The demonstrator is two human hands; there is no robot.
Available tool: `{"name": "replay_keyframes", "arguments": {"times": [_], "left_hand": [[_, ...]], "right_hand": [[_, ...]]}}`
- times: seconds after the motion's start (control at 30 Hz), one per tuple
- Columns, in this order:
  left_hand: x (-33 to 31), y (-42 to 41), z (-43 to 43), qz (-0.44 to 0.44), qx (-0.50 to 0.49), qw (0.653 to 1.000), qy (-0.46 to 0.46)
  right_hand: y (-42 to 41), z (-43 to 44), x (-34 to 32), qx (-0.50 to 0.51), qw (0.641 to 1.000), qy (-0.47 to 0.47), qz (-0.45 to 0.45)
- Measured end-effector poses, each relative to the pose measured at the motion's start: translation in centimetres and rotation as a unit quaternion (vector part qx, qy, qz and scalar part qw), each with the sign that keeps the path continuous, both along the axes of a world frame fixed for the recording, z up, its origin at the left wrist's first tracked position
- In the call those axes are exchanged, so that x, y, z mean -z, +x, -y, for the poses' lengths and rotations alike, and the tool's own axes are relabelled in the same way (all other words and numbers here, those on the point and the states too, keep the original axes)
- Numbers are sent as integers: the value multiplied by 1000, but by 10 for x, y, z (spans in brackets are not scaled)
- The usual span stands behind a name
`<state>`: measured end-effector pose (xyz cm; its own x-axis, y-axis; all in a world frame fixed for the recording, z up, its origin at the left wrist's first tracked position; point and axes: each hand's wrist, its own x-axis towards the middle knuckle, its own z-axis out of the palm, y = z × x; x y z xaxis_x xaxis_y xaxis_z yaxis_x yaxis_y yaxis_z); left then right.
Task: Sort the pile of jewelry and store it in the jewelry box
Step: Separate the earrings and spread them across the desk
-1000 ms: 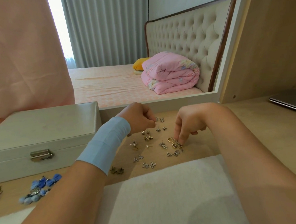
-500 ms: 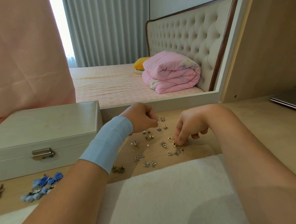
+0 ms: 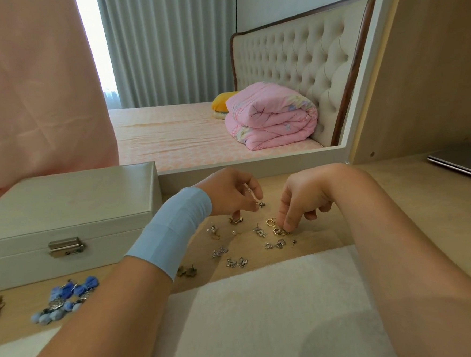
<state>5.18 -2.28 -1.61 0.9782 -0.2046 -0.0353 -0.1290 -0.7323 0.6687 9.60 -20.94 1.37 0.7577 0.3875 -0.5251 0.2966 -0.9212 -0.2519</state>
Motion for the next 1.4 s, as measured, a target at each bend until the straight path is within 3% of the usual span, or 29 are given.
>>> {"name": "replay_keyframes", "arguments": {"times": [0.4, 0.53, 0.67, 0.87, 1.07, 1.23, 1.4], "left_hand": [[2, 1, -1, -1, -20, 1000, -5], [2, 0, -1, 20, -32, 999, -15], [2, 1, -3, 42, -74, 993, -82], [-1, -1, -10, 83, -110, 958, -250], [1, 1, -9, 64, -125, 951, -275], [0, 2, -7, 43, -166, 940, -296], [0, 2, -4, -2, -162, 933, -322]], "right_hand": [[-8, -4, 2, -15, 999, -23, 32], [-3, -2, 1, 10, 987, 152, 57], [-5, -11, 5, 42, 930, 356, 81], [-1, -22, 14, 147, 836, 528, 46], [1, -25, 17, 142, 825, 542, 73], [-2, -24, 16, 88, 843, 522, 95], [4, -20, 20, 61, 836, 514, 184]]}}
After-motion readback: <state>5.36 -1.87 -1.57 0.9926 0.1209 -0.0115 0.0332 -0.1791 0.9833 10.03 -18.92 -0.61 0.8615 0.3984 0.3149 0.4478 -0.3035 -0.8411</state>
